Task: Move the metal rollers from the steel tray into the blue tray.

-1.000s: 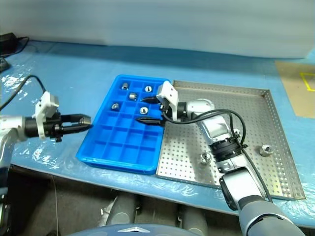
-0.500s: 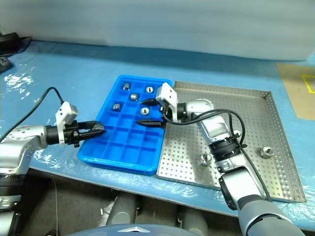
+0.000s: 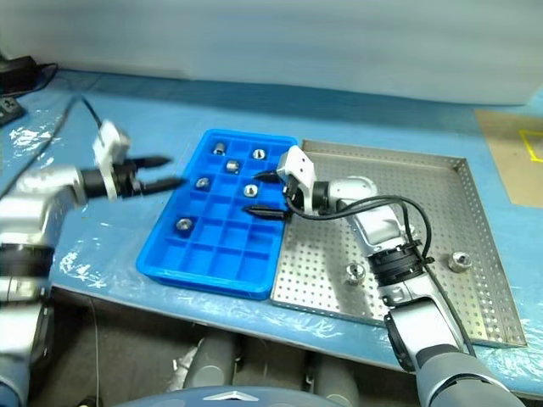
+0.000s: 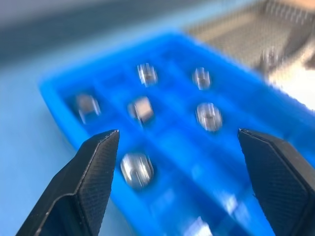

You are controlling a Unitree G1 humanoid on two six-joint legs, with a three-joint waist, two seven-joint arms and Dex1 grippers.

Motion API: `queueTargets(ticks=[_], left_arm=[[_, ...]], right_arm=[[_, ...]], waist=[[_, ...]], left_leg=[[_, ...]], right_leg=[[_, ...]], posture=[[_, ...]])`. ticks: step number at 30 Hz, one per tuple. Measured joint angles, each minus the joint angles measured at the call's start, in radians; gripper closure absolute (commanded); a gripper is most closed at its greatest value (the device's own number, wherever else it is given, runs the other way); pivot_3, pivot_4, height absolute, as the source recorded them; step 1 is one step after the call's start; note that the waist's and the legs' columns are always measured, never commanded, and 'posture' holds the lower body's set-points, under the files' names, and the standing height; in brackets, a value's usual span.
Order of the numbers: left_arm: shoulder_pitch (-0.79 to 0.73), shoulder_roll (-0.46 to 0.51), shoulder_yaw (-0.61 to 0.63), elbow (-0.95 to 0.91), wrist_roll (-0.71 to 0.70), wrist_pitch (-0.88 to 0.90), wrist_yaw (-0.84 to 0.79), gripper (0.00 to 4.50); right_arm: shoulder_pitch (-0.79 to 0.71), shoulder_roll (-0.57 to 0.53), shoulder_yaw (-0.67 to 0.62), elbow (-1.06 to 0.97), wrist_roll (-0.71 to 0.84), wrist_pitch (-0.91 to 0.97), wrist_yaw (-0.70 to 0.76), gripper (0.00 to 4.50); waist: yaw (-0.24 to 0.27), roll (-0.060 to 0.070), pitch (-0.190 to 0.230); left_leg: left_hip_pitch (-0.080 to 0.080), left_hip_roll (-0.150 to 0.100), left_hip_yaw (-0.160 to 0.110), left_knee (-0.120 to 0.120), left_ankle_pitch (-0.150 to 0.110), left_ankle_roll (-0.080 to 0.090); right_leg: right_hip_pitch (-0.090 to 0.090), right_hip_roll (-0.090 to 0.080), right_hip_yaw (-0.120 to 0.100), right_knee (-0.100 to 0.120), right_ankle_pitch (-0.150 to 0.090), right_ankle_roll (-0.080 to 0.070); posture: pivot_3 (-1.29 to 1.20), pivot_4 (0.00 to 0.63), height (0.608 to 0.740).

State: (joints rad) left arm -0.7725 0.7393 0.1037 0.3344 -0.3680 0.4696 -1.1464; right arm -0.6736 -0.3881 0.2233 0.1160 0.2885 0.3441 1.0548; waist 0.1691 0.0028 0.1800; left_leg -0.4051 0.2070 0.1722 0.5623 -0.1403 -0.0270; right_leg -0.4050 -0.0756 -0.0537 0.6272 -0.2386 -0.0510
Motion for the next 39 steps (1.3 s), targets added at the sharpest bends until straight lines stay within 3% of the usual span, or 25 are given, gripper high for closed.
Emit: queueTargets(ticks=[3,8,16,28,33,39], left_arm=[[-0.130,-0.037,-0.045,0.129,0.030,-0.075,-0.058,0.45],[-0.269,-0.222,-0.181,0.456,0.137,-0.247,-0.164,0.45],[-0.456,-0.450,-0.225,0.830,0.247,-0.438,-0.229,0.45],[-0.433,-0.718,-0.314,0.925,0.395,-0.617,-0.398,0.45],[-0.396,-0.796,-0.340,0.926,0.434,-0.658,-0.403,0.45],[-0.367,-0.808,-0.353,0.930,0.463,-0.670,-0.410,0.45]], right_arm=[[0.029,-0.036,-0.032,-0.047,0.007,0.032,-0.019,0.46],[0.155,-0.097,-0.101,-0.205,0.028,0.110,-0.093,0.46],[0.389,-0.182,-0.261,-0.461,0.065,0.242,-0.244,0.46],[0.812,-0.186,-0.583,-0.825,0.140,0.400,-0.467,0.46],[0.881,-0.171,-0.614,-0.924,0.180,0.438,-0.520,0.46],[0.918,-0.168,-0.637,-0.961,0.209,0.457,-0.568,0.46]], waist=[[-0.013,0.001,-0.001],[-0.039,0.000,-0.001],[-0.110,-0.001,-0.001],[-0.207,0.000,-0.001],[-0.246,0.001,-0.002],[-0.289,0.002,-0.002]], left_leg=[[0.000,-0.001,0.002,-0.001,-0.001,0.002],[-0.003,-0.002,0.002,0.001,-0.003,0.006],[-0.004,-0.003,0.003,0.002,-0.005,0.014],[0.001,-0.003,0.004,0.006,-0.010,0.023],[0.005,-0.002,0.004,0.008,-0.014,0.025],[0.002,-0.004,0.004,0.009,-0.016,0.028]], right_leg=[[0.001,0.000,0.000,-0.003,0.000,0.000],[0.000,0.001,0.000,-0.003,0.002,0.004],[0.000,0.002,0.000,-0.005,0.003,0.006],[0.009,0.001,0.003,-0.017,0.004,0.007],[0.015,0.000,0.004,-0.022,0.004,0.009],[0.015,0.000,0.003,-0.023,0.004,0.009]], posture=[[-0.05,0.150,0.740],[-0.20,0.150,0.740],[-0.49,0.150,0.740],[-0.72,0.150,0.740],[-0.76,0.150,0.740],[-0.77,0.150,0.740]])
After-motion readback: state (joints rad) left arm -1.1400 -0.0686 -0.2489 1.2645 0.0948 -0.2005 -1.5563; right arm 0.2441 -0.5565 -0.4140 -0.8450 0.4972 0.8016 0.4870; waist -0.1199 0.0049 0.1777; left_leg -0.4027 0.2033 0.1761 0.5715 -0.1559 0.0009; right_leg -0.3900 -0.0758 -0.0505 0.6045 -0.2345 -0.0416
